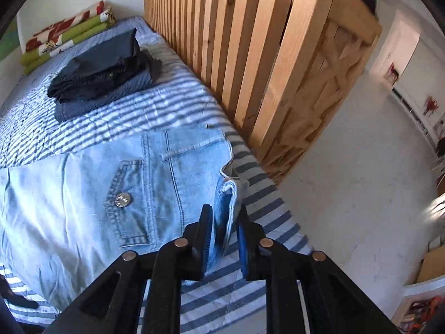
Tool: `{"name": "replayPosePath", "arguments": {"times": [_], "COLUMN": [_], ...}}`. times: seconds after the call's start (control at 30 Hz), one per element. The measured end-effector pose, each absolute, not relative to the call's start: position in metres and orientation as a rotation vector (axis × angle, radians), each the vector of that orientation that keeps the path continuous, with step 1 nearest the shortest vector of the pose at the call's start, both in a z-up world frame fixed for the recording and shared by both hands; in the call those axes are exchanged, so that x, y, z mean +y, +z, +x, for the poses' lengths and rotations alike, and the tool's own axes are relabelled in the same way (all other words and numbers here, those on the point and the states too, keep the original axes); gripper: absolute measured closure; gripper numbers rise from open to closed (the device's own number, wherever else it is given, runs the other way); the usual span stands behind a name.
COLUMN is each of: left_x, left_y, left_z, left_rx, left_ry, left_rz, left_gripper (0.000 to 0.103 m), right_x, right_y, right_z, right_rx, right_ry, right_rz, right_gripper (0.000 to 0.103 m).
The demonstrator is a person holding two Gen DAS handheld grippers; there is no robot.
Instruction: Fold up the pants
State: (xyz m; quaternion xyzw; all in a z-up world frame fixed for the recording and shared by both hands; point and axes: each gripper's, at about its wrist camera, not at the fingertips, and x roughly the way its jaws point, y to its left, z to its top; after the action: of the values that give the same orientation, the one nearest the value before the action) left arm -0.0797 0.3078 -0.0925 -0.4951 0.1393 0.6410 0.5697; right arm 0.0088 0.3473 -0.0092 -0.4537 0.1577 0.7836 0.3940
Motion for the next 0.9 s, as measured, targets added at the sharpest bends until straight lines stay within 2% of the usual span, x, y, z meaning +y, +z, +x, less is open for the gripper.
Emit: {"name": "replayPosePath", "arguments": {"times": [0.23, 0.37, 0.53, 0.6, 0.67, 0.77, 0.9], "left_x": [0.118, -0.005, -0.153, -0.210, -0.253, -0.303, -0.336], "left_y": [-0.063, -0.066, -0.089, -0.099, -0.109, -0.128, -0.148], "left_z": [-0.128, -0.164, -0.207, -0.229, -0.248, -0.280, -0.318], "left_rx": [0.109, -0.108, -0.326, -0.477, -0.586, -0.671, -0.753], "left_ry": [1.925, 2.157, 2.395, 2.451, 2.476, 2.518, 2.467], "left_rz": [-1.175, -1.214, -1.260, -1.255, -1.233, -1.229, -1.207], "left_gripper": [0.057, 0.043, 0.042, 0.033, 0.025, 0.025, 0.019], "right_x": [0.257, 0.186, 0.095, 0.059, 0.025, -0.022, -0.079], "right_y": [0.054, 0.063, 0.046, 0.039, 0.034, 0.024, 0.014], "right_z": [-0.053, -0.118, -0.199, -0.231, -0.256, -0.298, -0.350], "right_rx": [0.267, 0.230, 0.166, 0.143, 0.138, 0.165, 0.179], "right_ry": [2.297, 2.532, 2.745, 2.813, 2.865, 2.913, 2.948], "right_rz": [-1.097, -1.142, -1.253, -1.296, -1.335, -1.421, -1.521], "right_gripper": [0.081, 0.078, 0.074, 0.073, 0.073, 0.071, 0.069]}}
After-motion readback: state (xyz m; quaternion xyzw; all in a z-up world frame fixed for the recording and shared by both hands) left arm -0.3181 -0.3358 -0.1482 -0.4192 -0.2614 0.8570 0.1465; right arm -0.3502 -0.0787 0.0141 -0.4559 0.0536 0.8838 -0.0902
